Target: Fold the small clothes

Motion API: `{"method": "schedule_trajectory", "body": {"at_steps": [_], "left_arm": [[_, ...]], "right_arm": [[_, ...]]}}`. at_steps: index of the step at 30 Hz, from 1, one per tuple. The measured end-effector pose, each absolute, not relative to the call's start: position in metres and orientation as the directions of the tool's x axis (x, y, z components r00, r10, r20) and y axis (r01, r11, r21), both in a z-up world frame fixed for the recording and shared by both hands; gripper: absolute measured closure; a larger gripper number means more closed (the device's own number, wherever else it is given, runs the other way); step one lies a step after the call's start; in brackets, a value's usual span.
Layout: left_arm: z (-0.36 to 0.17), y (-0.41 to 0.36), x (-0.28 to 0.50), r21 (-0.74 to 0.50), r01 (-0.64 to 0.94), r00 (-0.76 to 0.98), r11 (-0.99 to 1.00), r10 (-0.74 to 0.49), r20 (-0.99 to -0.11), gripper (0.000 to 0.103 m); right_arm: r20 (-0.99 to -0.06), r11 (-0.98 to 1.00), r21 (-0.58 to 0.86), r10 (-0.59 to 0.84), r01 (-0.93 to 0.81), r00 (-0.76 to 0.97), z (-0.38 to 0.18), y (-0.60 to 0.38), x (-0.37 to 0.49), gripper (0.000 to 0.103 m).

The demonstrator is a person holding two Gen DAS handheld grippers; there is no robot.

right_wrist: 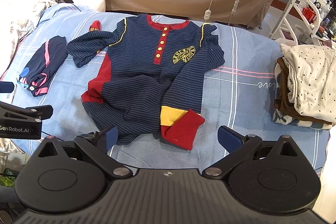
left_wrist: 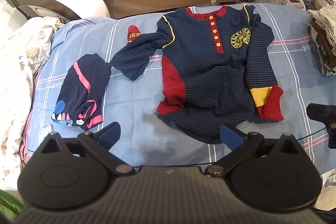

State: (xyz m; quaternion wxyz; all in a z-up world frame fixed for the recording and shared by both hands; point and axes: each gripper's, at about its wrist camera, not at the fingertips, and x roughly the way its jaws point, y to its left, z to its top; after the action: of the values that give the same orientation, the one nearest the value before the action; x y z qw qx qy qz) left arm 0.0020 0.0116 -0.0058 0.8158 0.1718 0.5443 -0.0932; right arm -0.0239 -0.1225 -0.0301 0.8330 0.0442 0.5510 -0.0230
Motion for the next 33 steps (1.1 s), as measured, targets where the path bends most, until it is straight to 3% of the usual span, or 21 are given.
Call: {"method": "schedule_trajectory", "body": {"at_steps": [33], "left_arm": [[-0.017,0.008,0.003,0.173,0.349,0.363,0.921,0.037,-0.931,0.0]], "right_arm": [[-0.916,0.994,0.061,0.02,0.088,0.4,-0.038,-0.124,-0.025,0.0]]}}
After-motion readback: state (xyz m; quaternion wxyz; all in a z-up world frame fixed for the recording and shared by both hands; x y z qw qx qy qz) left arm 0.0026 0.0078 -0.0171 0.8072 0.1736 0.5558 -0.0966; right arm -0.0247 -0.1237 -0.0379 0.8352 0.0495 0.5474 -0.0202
